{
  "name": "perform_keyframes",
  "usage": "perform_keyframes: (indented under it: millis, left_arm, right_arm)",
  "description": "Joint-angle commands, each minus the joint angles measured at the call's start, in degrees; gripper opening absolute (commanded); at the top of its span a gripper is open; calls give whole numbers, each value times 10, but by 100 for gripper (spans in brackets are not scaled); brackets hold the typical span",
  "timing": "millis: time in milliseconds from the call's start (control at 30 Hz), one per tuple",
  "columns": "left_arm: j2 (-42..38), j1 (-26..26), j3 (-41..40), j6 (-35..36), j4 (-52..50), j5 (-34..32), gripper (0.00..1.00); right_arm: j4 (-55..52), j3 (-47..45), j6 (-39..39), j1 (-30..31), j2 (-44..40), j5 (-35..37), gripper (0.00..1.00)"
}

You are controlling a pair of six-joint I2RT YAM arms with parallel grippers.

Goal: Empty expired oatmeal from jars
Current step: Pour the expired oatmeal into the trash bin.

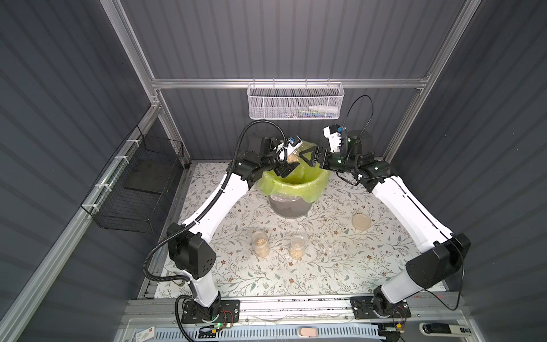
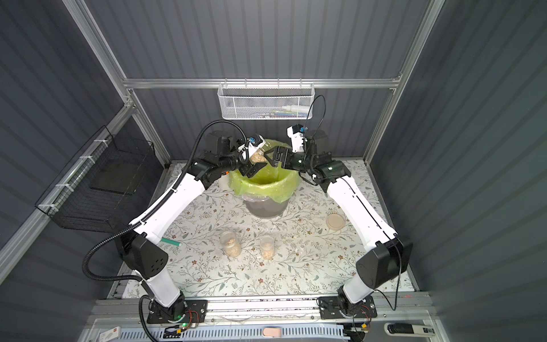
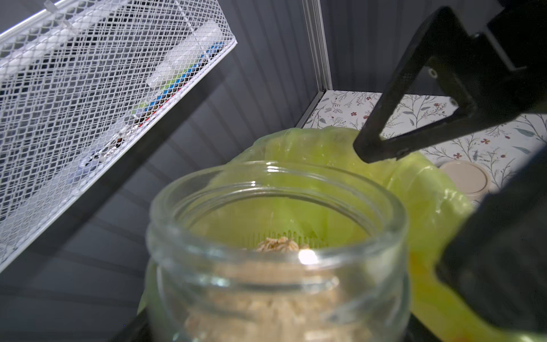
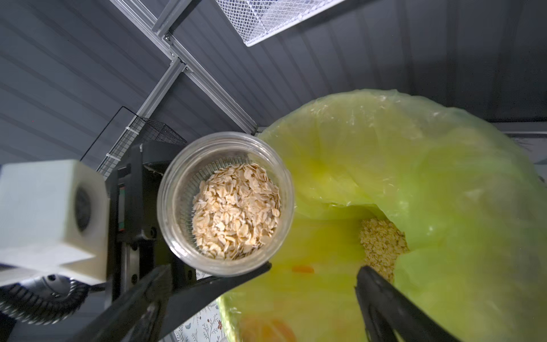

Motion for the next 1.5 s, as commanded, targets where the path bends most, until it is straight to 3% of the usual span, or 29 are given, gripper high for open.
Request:
perform_keyframes:
  millis: [0,433,867,1467]
  left_arm:
    - [2,17,27,1,17,32,0]
    - [25,21,51,-4,2,58,0]
    - [21,21,38,-19,15,79,1]
    - [11,21,28,-34,22,83,1]
  right_arm:
    - [44,30,15,5,19,-3,98]
    - [148,20,80,34,73,27,97]
    - [170,48,116,33,110,36,96]
    - [272,-34,142,57,93,81,95]
